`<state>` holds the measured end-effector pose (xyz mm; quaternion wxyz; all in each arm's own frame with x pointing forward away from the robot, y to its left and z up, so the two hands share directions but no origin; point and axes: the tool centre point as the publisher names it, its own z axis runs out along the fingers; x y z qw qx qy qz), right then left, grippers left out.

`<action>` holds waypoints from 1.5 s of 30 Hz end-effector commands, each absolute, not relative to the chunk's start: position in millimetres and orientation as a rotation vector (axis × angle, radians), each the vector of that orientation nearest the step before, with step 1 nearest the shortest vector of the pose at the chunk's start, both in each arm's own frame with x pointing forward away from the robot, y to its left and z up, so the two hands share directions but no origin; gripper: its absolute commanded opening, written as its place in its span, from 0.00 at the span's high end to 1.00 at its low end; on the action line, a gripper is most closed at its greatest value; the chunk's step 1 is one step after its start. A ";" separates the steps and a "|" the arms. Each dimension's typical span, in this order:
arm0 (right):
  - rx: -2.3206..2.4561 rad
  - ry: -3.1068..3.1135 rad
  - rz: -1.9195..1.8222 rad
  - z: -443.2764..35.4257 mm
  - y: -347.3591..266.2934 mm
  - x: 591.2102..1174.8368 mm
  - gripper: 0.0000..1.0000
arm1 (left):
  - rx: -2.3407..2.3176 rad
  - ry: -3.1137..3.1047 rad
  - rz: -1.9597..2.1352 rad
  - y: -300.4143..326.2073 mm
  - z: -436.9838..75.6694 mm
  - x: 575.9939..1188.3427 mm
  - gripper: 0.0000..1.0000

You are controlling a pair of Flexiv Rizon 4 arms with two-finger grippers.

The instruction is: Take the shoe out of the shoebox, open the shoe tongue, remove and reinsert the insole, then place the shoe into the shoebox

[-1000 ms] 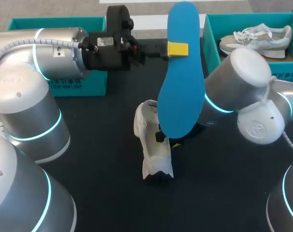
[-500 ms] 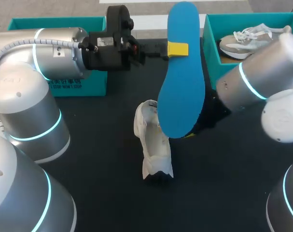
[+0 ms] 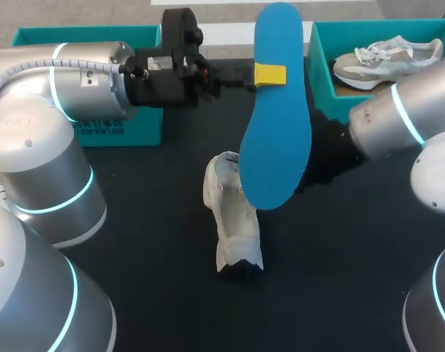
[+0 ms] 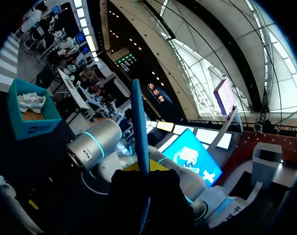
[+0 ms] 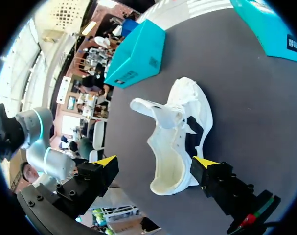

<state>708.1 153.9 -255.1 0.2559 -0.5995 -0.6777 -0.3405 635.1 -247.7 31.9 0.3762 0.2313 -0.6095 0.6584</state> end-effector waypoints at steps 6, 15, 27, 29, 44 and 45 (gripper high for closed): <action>-1.488 -1.592 -1.126 -204.3 139.1 712.3 0.00 | 0.592 -1.560 1.684 -249.1 30.9 634.8 1.00; -1.467 -1.527 -1.168 -175.6 131.3 718.1 0.00 | 0.592 -1.560 1.684 -249.1 30.9 634.8 1.00; -1.418 -1.417 -1.245 -146.3 129.7 727.4 0.00 | 0.592 -1.560 1.684 -249.1 30.9 634.8 1.00; -1.418 -1.417 -1.245 -146.3 129.7 727.4 0.00 | 0.592 -1.560 1.684 -249.1 30.9 634.8 1.00; -1.418 -1.417 -1.245 -146.3 129.7 727.4 0.00 | 0.592 -1.560 1.684 -249.1 30.9 634.8 1.00; -1.418 -1.417 -1.245 -146.3 129.7 727.4 0.00 | 0.592 -1.560 1.684 -249.1 30.9 634.8 1.00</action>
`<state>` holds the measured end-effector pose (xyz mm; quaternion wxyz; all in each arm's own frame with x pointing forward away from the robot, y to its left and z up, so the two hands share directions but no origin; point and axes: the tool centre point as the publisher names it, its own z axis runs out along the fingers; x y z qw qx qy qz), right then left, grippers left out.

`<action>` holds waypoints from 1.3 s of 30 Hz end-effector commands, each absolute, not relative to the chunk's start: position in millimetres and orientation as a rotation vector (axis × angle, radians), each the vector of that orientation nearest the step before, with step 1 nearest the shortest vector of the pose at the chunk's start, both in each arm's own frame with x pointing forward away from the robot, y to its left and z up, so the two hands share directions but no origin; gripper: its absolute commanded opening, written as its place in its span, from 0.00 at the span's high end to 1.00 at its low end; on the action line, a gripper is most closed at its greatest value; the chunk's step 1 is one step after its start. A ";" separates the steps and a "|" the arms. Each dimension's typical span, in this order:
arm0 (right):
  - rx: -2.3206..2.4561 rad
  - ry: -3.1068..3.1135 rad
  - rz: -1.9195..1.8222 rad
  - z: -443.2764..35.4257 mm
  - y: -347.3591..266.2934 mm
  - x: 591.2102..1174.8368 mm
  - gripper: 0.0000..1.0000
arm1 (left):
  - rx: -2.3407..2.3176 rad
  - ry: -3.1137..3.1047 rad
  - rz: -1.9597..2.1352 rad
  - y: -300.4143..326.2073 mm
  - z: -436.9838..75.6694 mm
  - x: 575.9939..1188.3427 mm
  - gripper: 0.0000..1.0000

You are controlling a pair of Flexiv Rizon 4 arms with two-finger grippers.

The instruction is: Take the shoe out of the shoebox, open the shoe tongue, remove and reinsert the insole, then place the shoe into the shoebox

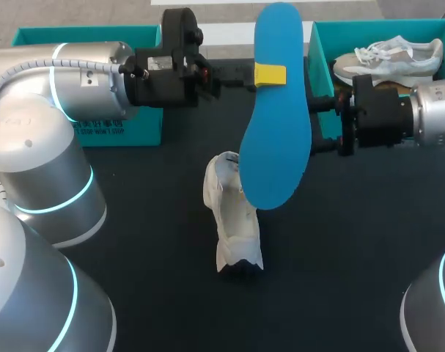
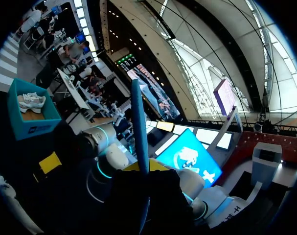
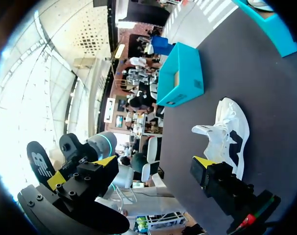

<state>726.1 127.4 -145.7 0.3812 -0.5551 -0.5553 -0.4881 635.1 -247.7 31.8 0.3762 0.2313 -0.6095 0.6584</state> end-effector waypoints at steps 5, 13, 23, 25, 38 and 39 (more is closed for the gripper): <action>-1.418 -1.417 -1.245 -146.3 129.7 727.4 0.00 | 0.456 -1.590 1.734 -242.1 28.5 623.0 1.00; -1.418 -1.417 -1.245 -146.3 129.7 727.4 0.00 | 0.175 -1.736 2.084 -229.8 8.5 623.7 1.00; -1.418 -1.417 -1.245 -146.3 129.7 727.4 0.00 | -0.792 -1.923 2.529 -202.5 -29.2 646.1 1.00; -1.418 -1.417 -1.245 -146.3 129.7 727.4 0.00 | -0.920 -1.879 2.604 -199.1 -30.2 651.6 1.00; -1.418 -1.417 -1.245 -146.3 129.7 727.4 0.00 | -1.329 -1.656 2.894 -183.4 -35.4 678.6 1.00; -1.418 -1.417 -1.245 -146.3 129.7 727.4 0.00 | -1.329 -1.656 2.894 -183.4 -35.4 678.6 1.00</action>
